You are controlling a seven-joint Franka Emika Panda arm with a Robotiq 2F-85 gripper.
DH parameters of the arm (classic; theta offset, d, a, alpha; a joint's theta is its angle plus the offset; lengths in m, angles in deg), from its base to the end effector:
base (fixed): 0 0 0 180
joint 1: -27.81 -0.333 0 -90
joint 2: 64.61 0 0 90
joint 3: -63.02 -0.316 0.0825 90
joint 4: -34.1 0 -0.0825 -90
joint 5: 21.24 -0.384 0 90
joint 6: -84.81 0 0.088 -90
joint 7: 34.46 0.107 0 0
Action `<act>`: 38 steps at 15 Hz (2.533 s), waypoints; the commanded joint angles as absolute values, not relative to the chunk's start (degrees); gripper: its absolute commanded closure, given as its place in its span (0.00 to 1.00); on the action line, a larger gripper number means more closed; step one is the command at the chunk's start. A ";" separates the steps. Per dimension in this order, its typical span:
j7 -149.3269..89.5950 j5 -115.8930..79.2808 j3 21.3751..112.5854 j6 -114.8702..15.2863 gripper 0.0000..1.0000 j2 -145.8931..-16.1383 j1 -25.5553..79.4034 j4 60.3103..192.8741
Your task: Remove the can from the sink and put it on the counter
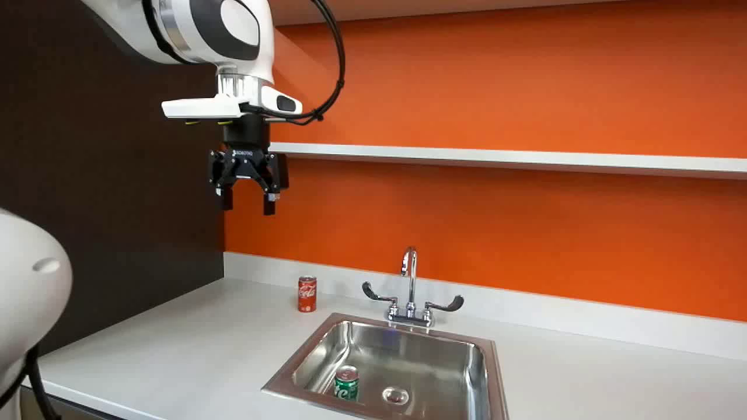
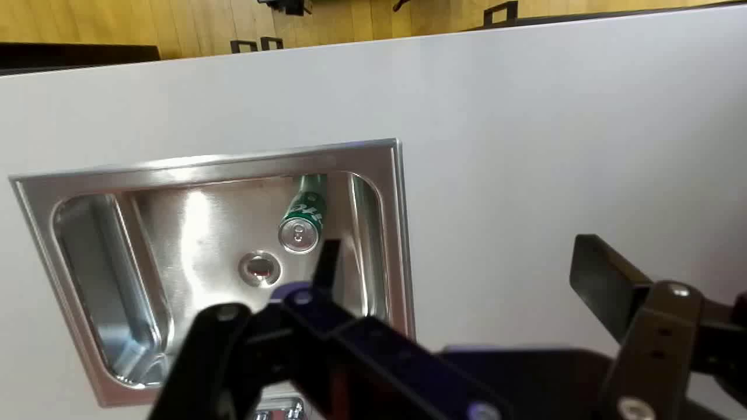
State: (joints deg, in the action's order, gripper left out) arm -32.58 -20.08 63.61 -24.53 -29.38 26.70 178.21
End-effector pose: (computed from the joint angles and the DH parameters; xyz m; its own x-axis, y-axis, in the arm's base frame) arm 0.3640 0.0016 0.4862 0.9998 -0.0152 0.0084 -0.0153 -0.9998 0.0129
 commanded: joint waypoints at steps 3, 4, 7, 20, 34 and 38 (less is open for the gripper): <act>-32.83 -20.34 63.21 -24.40 0.00 -29.43 27.18 178.09; -32.83 -20.34 63.21 -24.40 0.00 -29.44 27.18 178.09; -32.83 -20.34 63.21 -24.40 0.00 -29.45 27.18 178.10; -35.41 -17.52 69.02 -40.28 0.00 -40.39 32.21 178.24; -36.21 -17.29 72.69 -58.51 0.00 -63.16 35.13 177.63; -35.30 -16.10 73.03 -63.03 0.00 -68.81 35.79 177.43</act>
